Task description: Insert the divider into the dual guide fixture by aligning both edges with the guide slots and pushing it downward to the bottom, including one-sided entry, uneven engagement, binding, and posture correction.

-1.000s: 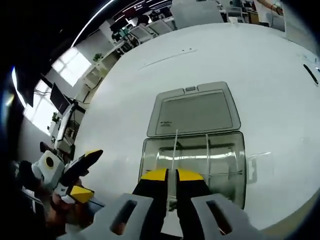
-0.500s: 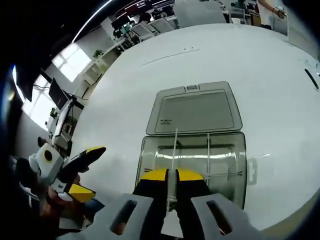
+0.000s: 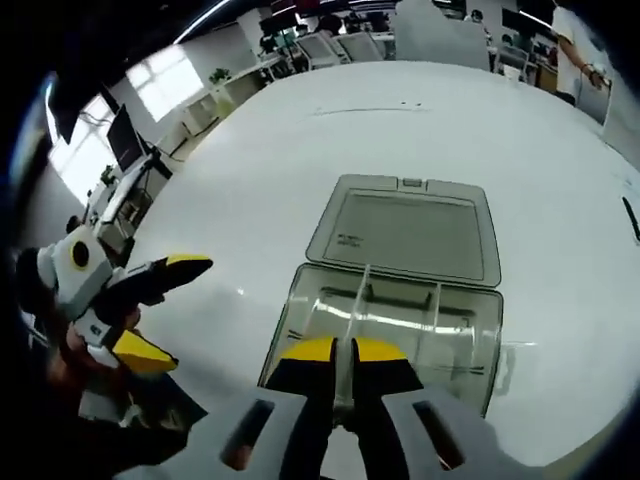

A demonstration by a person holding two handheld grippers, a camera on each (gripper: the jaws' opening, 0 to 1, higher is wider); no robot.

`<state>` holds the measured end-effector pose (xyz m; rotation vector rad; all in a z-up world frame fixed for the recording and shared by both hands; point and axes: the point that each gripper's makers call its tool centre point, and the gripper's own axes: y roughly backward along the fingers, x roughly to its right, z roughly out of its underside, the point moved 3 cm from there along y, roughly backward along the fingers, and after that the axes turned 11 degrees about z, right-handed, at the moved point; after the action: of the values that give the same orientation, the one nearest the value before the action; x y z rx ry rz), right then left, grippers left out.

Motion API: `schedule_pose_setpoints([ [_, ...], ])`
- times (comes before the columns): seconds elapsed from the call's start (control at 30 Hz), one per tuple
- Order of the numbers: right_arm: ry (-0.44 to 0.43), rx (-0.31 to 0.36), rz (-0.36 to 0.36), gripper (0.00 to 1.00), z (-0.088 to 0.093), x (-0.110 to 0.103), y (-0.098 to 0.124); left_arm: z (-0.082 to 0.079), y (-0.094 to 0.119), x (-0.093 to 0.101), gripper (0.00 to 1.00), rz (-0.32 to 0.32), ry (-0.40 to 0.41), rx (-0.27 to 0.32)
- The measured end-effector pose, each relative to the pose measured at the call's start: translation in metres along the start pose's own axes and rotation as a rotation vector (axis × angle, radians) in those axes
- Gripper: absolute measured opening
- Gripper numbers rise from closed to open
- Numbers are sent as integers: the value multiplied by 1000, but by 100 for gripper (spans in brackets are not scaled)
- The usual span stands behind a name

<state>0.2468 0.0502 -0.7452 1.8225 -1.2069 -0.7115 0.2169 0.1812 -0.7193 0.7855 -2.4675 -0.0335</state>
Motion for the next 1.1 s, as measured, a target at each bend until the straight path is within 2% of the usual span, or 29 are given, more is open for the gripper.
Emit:
schedule_pose_setpoints([
  [0.23, 38, -7, -1, 0, 2, -2, -7, 0, 3, 0, 65, 1, -21, -23],
  [0.53, 24, -15, -18, 0, 6, -1, -14, -4, 4, -1, 65, -13, -22, -15],
  [0.8, 25, 10, -40, 1, 7, -1, -12, -2, -2, 6, 65, -11, -27, -20],
  [1.1, 19, 57, -118, 5, 10, 1, -9, -3, -9, 18, 64, -12, -46, -31],
])
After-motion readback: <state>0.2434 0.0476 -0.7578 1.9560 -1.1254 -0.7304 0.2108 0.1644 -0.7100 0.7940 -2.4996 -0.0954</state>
